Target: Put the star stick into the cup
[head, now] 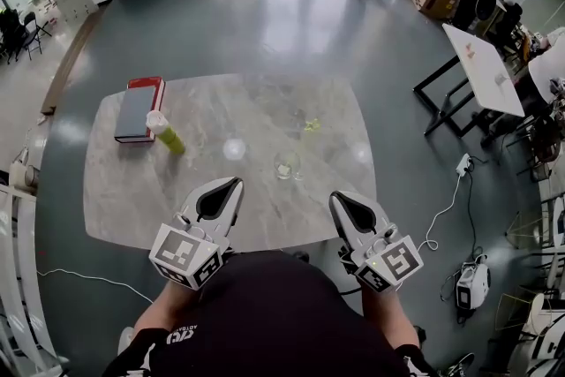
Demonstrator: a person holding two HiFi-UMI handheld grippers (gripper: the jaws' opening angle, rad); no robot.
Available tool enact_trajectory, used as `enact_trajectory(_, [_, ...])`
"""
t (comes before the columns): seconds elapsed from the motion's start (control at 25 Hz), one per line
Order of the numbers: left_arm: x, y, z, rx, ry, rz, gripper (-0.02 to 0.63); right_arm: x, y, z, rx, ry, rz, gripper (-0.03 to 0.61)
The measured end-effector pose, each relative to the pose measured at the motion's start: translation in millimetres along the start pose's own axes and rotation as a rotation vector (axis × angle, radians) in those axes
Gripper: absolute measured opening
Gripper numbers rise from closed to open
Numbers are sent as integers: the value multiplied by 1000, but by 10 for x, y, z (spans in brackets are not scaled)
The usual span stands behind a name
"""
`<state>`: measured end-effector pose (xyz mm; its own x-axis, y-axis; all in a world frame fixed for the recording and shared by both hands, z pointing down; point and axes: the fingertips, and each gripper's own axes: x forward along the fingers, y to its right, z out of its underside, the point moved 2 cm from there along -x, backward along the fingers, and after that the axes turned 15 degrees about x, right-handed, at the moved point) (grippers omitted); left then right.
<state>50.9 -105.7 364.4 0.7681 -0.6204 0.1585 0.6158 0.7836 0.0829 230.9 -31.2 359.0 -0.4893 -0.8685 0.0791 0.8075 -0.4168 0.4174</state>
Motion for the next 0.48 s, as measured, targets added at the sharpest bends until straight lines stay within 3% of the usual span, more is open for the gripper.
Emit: enact_trajectory(0.48, [-23, 1, -8, 13, 8, -7, 3, -3, 46, 36, 5, -16, 13, 12])
